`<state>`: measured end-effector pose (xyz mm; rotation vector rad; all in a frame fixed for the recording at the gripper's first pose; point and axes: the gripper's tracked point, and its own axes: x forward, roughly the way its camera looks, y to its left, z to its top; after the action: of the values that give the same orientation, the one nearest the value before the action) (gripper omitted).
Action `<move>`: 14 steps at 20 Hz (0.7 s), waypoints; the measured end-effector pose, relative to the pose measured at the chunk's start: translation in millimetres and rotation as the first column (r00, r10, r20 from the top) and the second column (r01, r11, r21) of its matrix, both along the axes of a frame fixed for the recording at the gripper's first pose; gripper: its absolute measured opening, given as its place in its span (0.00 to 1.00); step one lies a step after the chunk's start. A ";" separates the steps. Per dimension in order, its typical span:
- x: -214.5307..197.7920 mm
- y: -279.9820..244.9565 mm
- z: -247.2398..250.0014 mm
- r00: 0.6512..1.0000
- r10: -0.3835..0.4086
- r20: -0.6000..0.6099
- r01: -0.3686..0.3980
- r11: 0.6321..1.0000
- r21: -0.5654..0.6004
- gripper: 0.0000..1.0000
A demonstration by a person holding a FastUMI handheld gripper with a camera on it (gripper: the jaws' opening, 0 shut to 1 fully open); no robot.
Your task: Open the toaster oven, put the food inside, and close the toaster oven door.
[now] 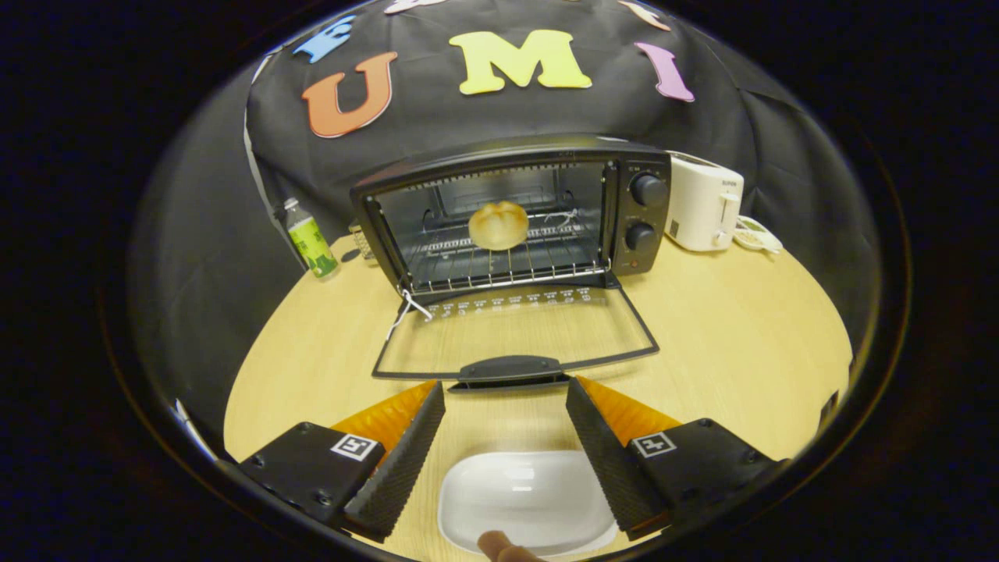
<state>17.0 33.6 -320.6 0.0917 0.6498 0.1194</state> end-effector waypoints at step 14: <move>21.9 9.1 -35.3 0.998 -0.026 -0.048 0.023 0.998 -0.056 1.00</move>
<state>38.8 42.7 -355.9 0.0498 0.7004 0.0754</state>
